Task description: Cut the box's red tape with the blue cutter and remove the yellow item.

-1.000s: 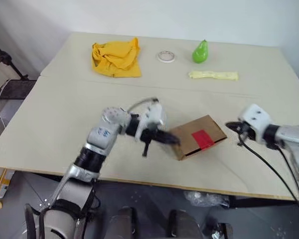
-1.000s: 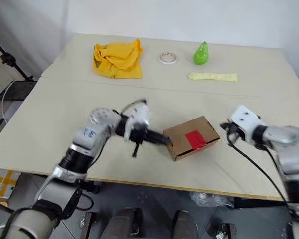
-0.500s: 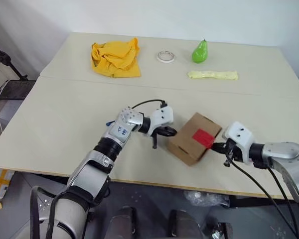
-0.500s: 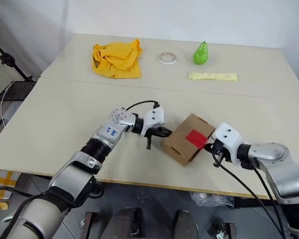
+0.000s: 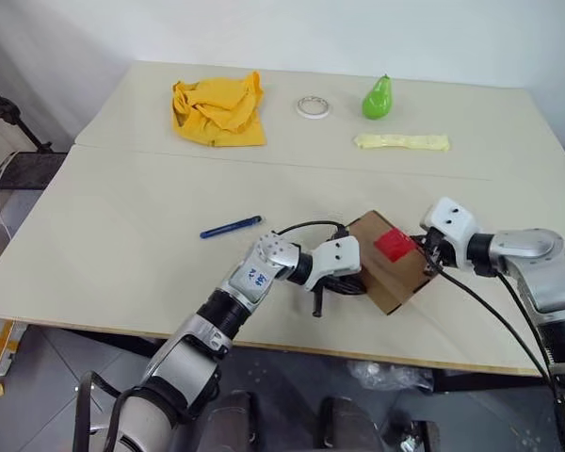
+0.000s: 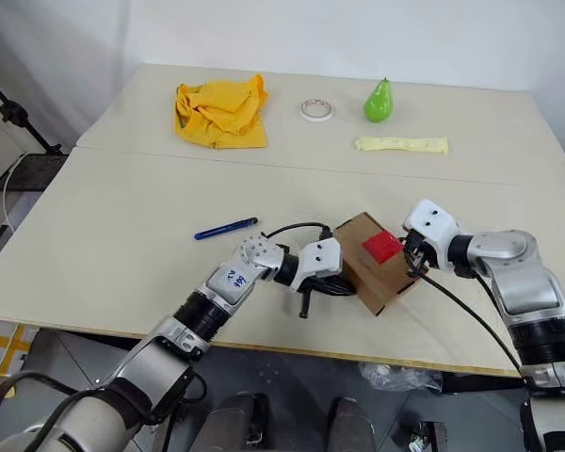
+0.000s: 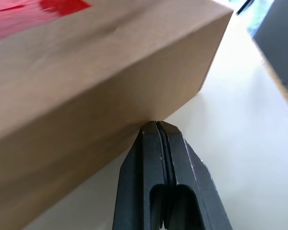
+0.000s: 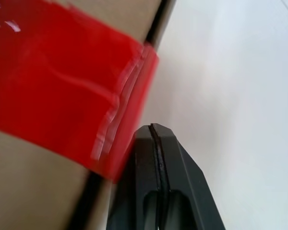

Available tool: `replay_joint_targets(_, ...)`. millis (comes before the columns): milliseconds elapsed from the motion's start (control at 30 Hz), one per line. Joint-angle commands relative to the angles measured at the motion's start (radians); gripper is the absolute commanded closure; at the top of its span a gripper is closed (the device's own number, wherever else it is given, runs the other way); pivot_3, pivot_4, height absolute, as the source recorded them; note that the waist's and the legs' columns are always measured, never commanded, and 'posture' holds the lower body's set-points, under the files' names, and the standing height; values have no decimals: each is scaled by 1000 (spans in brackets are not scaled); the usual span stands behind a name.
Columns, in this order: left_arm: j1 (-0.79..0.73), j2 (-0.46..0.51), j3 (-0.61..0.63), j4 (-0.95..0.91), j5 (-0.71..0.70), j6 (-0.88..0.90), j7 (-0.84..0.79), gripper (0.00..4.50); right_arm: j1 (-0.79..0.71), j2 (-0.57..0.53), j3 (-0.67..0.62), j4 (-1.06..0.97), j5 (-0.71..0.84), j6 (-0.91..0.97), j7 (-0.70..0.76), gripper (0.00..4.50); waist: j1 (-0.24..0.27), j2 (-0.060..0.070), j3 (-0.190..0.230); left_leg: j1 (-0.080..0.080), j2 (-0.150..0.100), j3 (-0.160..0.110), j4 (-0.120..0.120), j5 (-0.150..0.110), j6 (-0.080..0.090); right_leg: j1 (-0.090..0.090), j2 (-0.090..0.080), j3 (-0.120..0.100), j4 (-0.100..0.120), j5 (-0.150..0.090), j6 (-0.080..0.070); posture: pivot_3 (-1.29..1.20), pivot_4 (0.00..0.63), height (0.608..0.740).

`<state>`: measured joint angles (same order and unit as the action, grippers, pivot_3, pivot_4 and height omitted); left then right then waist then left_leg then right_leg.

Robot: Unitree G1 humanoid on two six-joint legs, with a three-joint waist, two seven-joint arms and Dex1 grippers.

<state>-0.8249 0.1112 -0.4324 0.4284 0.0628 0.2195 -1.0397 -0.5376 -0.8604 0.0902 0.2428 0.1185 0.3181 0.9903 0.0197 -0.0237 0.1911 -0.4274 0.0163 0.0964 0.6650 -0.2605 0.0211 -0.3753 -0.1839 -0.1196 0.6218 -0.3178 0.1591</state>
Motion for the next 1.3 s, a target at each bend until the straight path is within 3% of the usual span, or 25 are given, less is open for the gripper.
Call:
replay_joint_targets(33,16,39,8,-82,-13,14,-23,4488,-14,-18,-24,41,-18,-64,12,4500,-1,0,0,0,0,0,0,0,0,0,0,0,0,0,0,0,150,740)
replay_joint_targets(167,33,109,59,-166,-61,50,-50,4488,27,-63,-92,42,4,-124,28,4500,-1,0,0,0,0,0,0,0,0,0,0,0,0,0,0,0,150,740)
replay_joint_targets(267,29,166,175,-161,-128,-26,-35,4488,84,-90,-206,-36,139,-107,124,4500,3,0,0,0,0,0,0,0,0,0,0,0,0,0,0,0,150,740)
replay_joint_targets(400,34,258,381,-133,-277,-130,-62,3336,182,-81,-349,-190,310,-69,200,3244,-5,0,0,1,2,-3,-1,0,0,0,0,-1,-1,0,0,0,150,740)
replay_joint_targets(467,86,374,450,-127,-300,-129,-106,2722,238,-59,-388,-299,363,-66,196,2573,-14,0,0,2,1,-3,-1,0,0,1,0,-1,0,0,0,0,150,740)
replay_joint_targets(600,306,592,599,-126,-319,-183,-140,1494,344,42,-400,-505,484,-134,224,1218,-37,1,0,7,3,-3,-4,-1,-1,2,0,-1,1,0,-1,0,150,740)
replay_joint_targets(733,517,702,814,-61,-386,-220,-100,260,397,128,-331,-616,470,-162,173,0,-45,1,0,7,4,-3,-5,-1,-1,0,0,-1,1,0,-1,0,150,740)
replay_joint_targets(767,564,737,863,-31,-406,-194,-109,22,408,139,-321,-650,520,-111,158,0,-45,0,0,6,6,-3,-4,-2,-1,0,0,0,1,0,-1,0,150,740)
replay_joint_targets(933,714,855,981,56,-439,-162,-155,22,435,175,-298,-736,559,-113,138,0,-31,0,0,7,10,-2,-4,-6,-1,0,0,-1,1,1,-2,0,150,740)
replay_joint_targets(1067,748,910,1017,77,-428,-205,-147,22,465,178,-334,-771,542,-168,120,0,-20,0,0,7,11,-1,-4,-8,-2,-1,1,-2,1,1,-2,0,150,740)
replay_joint_targets(1200,694,880,960,-51,-494,-87,-150,22,485,144,-414,-780,577,-134,80,0,-15,0,0,7,12,0,-4,-8,-2,-1,1,-2,1,1,-2,0,150,740)
replay_joint_targets(1300,544,805,817,-90,-491,-20,-150,22,518,132,-453,-808,597,-114,55,0,-6,0,0,7,12,0,-3,-8,-3,-1,1,-2,1,2,-3,0,150,740)
